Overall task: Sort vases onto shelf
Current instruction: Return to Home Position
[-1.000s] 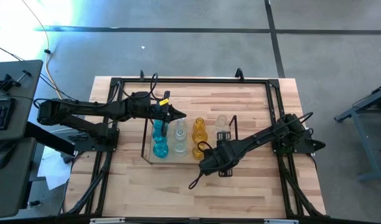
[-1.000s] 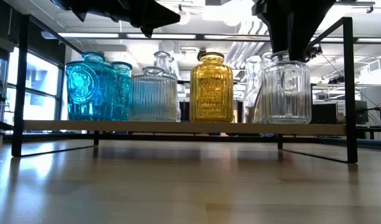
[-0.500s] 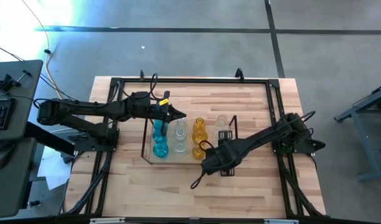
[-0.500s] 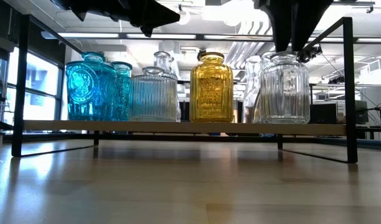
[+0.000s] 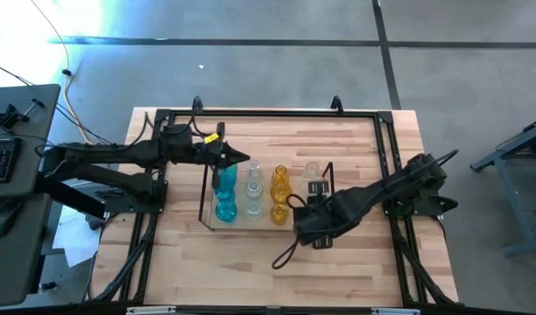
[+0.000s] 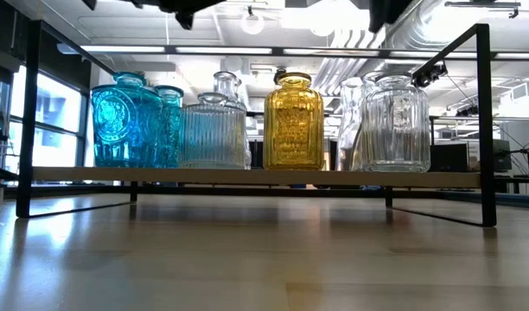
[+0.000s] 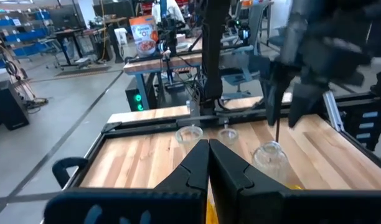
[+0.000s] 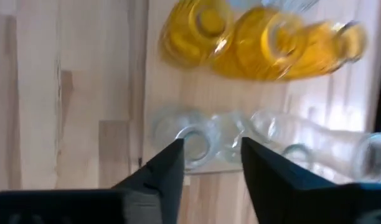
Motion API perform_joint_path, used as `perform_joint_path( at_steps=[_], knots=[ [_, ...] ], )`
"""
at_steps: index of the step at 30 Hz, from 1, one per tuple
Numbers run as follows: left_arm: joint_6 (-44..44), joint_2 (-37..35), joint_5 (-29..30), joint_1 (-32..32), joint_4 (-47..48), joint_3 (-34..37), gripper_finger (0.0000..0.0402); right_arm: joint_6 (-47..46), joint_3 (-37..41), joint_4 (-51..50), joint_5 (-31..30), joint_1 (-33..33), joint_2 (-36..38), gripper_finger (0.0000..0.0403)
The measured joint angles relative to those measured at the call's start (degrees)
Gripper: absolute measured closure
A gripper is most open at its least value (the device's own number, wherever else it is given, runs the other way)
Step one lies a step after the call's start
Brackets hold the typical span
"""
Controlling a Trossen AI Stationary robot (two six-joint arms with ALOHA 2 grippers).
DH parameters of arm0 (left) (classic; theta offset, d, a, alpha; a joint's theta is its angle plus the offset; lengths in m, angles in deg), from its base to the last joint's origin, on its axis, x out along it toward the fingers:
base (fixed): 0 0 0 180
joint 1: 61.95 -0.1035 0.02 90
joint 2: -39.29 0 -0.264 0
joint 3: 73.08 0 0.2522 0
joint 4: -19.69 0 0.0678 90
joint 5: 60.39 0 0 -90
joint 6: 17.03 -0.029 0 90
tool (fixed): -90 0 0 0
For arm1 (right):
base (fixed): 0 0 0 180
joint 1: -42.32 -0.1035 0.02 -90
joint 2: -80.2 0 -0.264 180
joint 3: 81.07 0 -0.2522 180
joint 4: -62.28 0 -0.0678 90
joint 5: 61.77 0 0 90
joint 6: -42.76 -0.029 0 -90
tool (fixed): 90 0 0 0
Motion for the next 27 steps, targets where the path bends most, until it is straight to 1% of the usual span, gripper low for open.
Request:
perform_joint_path(
  at_steps=[5, 8, 10, 14, 18, 27],
  knots=[
    [-0.9, -4.5, 0.0, 0.0, 5.2, 0.0, 0.0401, 4.6, 0.0, 3.3, -4.5, 0.0, 3.3, 0.0334],
    [-1.4, -6.6, 0.0, 0.0, 6.7, 0.0, 0.0402, 7.3, 0.0, 5.6, -7.0, 0.0, 5.5, 0.0376],
    [-1.4, -7.6, 0.0, 0.0, 7.8, 0.0, 0.0401, 8.9, 0.0, 7.4, -7.8, 0.0, 7.0, 0.0395],
    [-2.3, -8.7, 0.0, 0.0, 9.9, 0.0, 0.0401, 12.1, 0.0, 9.9, -10.6, 0.0, 9.0, 0.0391],
    [-2.4, -9.0, 0.0, 0.0, 10.9, 0.0, 0.0402, 15.5, 0.0, 13.4, -10.8, 0.6, 10.2, 0.0397],
    [-2.9, -9.0, 0.0, 0.0, 11.1, 0.0, 0.0401, 22.6, 0.1, 20.3, -3.9, 4.7, 10.2, 0.0402]
  ],
)
